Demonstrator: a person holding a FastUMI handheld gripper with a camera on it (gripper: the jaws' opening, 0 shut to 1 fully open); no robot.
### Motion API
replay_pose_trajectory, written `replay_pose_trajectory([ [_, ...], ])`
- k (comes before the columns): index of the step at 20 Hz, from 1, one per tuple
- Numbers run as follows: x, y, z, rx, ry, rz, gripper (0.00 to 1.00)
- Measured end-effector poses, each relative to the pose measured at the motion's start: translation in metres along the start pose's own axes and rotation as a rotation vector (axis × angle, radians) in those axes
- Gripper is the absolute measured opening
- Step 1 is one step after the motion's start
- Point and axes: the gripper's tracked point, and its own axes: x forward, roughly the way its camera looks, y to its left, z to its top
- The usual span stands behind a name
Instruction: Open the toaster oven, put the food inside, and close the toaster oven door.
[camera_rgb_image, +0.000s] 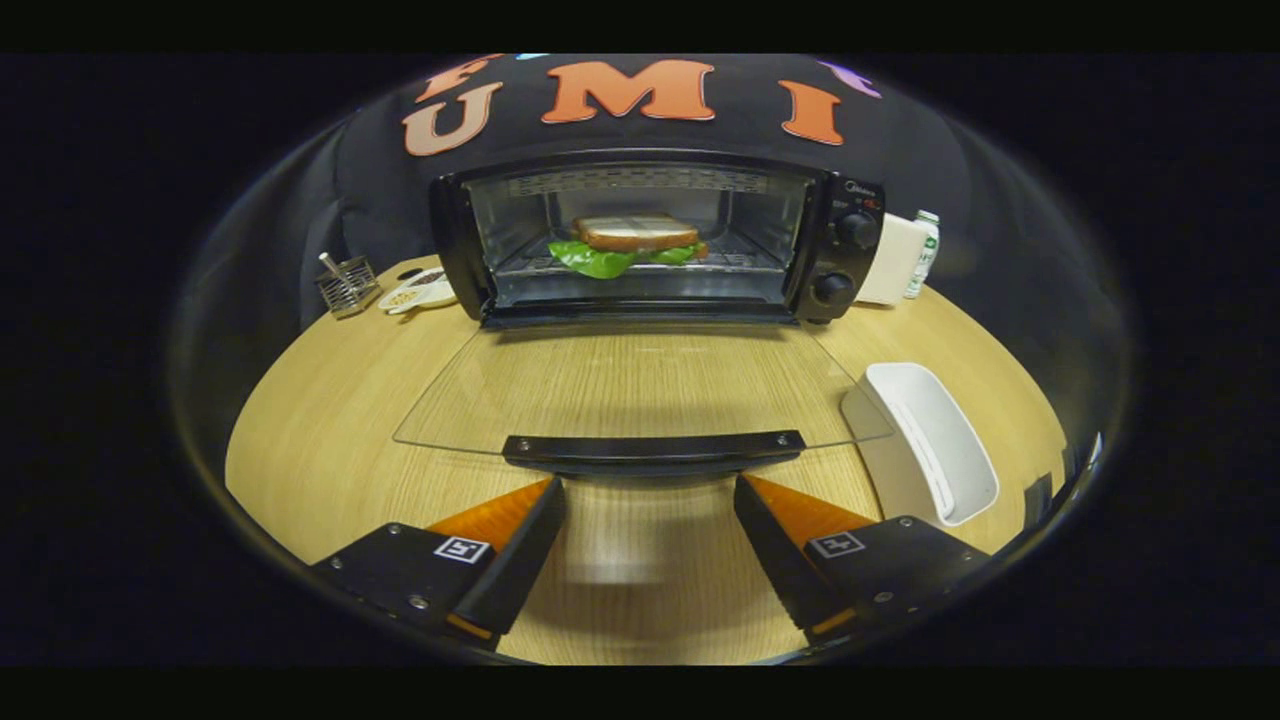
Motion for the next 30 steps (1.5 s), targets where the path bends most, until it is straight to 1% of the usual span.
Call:
replay_pose_trajectory([
  [3, -0.008, 0.001, 0.016, 0.024, -0.034, 0.015, 1.00],
  [4, -0.009, -0.004, 0.022, 0.017, -0.055, 0.003, 0.99],
  [5, -0.008, -0.005, 0.023, 0.014, -0.048, 0.000, 1.00],
  [7, -0.009, 0.000, 0.012, 0.017, -0.010, 0.020, 1.00],
  [10, -0.004, -0.005, -0.007, -0.048, 0.035, -0.004, 1.00],
  [12, 0.004, 0.000, -0.010, -0.031, 0.050, 0.004, 1.00],
  [13, 0.009, -0.001, -0.009, -0.010, 0.052, -0.009, 1.00],
  [15, 0.016, 0.000, -0.009, 0.018, 0.053, -0.007, 1.00],
  [17, 0.013, -0.001, -0.005, 0.027, 0.041, -0.005, 1.00],
  [20, 0.001, 0.003, 0.018, 0.055, -0.004, 0.011, 1.00],
  [24, -0.015, 0.004, 0.071, 0.066, -0.098, 0.026, 1.00],
  [30, -0.013, 0.001, 0.140, 0.070, -0.191, 0.025, 1.00],
])
